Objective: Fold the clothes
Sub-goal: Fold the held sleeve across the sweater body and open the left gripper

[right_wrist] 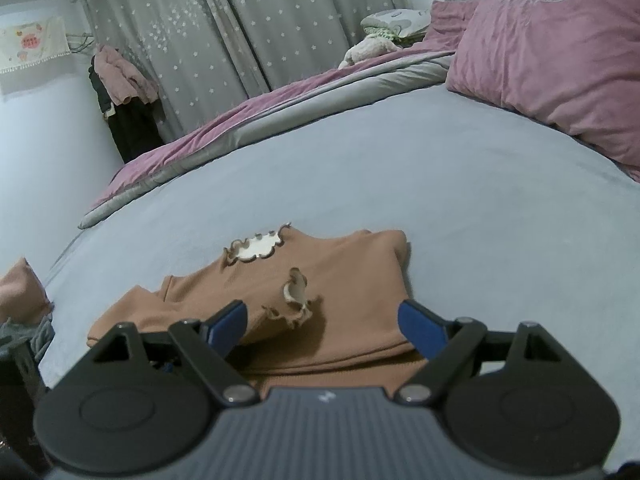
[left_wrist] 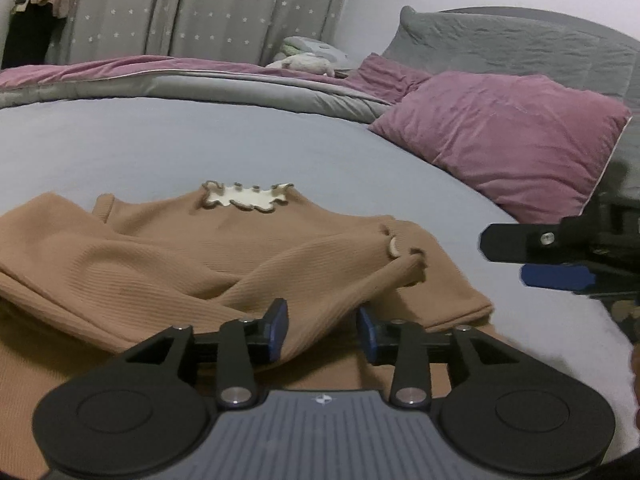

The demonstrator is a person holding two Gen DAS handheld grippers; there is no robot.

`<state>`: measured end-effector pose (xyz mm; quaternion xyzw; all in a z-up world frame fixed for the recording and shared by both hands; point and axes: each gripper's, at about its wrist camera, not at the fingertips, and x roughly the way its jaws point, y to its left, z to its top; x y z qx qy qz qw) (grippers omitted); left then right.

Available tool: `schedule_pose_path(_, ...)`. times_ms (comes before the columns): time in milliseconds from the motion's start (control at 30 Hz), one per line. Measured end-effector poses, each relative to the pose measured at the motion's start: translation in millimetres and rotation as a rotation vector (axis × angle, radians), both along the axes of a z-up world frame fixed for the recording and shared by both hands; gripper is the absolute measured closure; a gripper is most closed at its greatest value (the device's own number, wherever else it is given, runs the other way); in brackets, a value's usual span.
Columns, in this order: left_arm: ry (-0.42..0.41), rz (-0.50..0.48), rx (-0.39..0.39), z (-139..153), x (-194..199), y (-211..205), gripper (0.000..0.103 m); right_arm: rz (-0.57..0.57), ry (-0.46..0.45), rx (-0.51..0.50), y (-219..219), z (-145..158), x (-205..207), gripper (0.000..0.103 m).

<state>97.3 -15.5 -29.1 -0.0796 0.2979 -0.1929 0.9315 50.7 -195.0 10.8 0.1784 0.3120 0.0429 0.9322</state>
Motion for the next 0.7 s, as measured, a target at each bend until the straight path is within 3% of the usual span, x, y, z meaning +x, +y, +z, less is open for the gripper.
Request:
schedule_pose_path(300,0.014,0.007,-0.010,18,-15,10,0.053,0.003,0.004,0.006,-1,0,0,0.016)
schedule_pose_path(700,0.063,0.137,0.061,37,-31,49,0.036,0.029,0.016,-0.015,7,-4,0,0.015)
